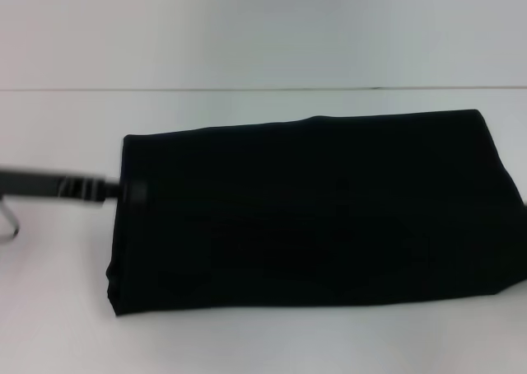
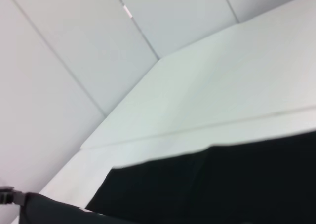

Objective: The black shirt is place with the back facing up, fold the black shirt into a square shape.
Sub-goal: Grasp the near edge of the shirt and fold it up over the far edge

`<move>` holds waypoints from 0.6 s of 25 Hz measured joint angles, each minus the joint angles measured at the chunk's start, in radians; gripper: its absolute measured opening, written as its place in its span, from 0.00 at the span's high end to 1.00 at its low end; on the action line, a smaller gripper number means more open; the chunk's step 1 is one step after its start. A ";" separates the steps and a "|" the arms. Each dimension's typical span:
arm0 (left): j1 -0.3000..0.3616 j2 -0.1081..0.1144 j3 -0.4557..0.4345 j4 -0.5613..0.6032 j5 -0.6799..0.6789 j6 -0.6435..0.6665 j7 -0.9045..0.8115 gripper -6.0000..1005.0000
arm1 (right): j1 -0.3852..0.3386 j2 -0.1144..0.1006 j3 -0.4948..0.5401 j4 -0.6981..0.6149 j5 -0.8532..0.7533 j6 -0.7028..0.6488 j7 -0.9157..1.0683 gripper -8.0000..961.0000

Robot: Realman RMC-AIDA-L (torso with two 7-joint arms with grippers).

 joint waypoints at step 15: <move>-0.123 -0.004 0.184 -0.102 0.000 -0.589 -0.091 1.00 | 0.274 0.005 -0.177 0.067 -0.001 0.479 0.228 0.92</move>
